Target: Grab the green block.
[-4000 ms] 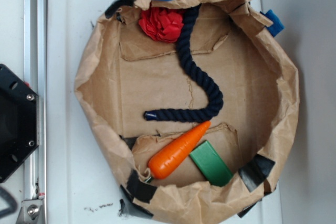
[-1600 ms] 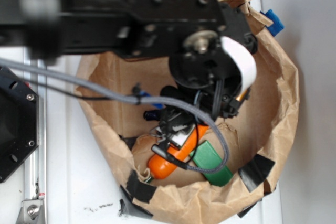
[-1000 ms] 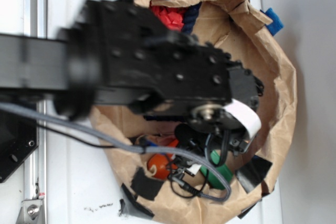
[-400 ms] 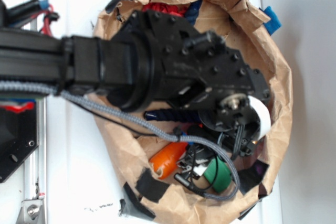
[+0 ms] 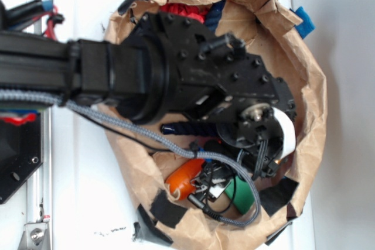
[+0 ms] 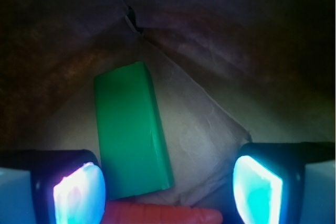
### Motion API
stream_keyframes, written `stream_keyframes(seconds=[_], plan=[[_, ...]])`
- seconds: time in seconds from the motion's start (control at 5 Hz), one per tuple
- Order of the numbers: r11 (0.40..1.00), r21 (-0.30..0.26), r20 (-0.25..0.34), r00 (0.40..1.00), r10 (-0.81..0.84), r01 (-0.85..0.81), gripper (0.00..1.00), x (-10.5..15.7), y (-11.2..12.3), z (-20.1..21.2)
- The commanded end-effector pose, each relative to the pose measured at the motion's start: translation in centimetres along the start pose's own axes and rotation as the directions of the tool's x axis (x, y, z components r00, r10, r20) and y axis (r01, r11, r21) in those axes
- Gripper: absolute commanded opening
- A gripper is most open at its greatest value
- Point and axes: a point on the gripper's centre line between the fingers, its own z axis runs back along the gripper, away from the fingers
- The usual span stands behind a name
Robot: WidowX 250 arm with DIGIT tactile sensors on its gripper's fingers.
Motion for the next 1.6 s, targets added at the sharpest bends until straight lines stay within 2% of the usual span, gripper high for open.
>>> stream_keyframes(seconds=[0.0,0.4,0.6,0.8,1.0,1.4], plan=[[0.996,0.024,0.028,0.996,-0.081,0.081,1.0,1.2,-0.8,0.9],[0.996,0.024,0.028,0.996,-0.081,0.081,1.0,1.2,-0.8,0.9],[0.99,-0.003,0.054,0.989,-0.141,0.141,1.0,2.3,-3.4,0.4],[0.982,-0.019,0.042,0.981,-0.188,0.189,1.0,2.7,-5.6,-0.6],[0.978,-0.02,0.035,0.977,-0.208,0.209,1.0,3.1,-6.4,-0.9],[0.989,-0.016,-0.001,0.989,-0.146,0.146,1.0,2.7,-6.1,-2.0]])
